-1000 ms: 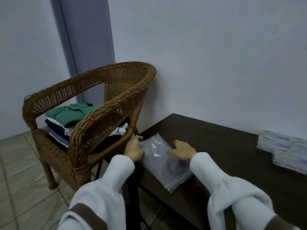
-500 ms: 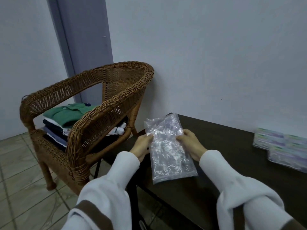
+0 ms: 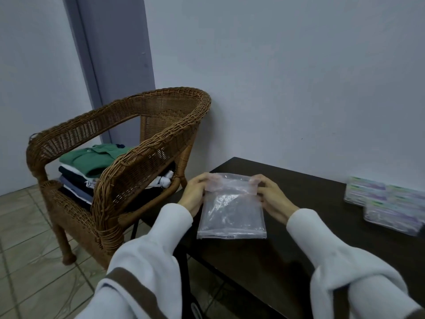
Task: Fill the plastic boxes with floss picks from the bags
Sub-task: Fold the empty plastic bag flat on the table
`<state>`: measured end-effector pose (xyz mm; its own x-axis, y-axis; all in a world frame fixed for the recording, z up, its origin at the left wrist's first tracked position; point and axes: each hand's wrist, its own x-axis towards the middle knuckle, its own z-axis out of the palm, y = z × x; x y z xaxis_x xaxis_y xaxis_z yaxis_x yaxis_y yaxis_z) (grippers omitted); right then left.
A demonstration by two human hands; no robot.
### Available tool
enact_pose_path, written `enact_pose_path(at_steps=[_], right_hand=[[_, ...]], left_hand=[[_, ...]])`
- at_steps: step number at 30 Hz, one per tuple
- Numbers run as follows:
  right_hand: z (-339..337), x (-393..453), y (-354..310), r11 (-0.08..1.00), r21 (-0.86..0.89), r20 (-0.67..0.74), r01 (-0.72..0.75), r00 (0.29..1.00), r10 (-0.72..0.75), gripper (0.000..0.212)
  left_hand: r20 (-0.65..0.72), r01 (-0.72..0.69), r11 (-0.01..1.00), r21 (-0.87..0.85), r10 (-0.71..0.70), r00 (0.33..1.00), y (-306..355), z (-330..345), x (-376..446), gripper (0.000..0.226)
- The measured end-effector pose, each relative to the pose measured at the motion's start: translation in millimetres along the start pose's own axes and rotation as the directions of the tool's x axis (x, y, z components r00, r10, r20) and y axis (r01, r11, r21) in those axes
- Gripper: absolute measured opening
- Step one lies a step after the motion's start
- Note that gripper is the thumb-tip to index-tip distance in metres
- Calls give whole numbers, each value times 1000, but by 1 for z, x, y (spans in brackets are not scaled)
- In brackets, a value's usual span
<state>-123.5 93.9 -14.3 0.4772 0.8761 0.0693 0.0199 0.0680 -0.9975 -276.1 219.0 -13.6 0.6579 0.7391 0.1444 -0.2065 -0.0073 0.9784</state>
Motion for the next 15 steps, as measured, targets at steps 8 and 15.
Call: enact_pose_path(at_steps=[8,15], right_hand=[[12,0,-4,996,-37,-26,81,996,-82,34],[21,-1,-7,957,-204,-117,206,966,-232,40]], left_hand=[[150,246,961,-122,-227,962,3,-11,-4,45],[255,298,955,-14,-284,924,14,-24,-11,65]])
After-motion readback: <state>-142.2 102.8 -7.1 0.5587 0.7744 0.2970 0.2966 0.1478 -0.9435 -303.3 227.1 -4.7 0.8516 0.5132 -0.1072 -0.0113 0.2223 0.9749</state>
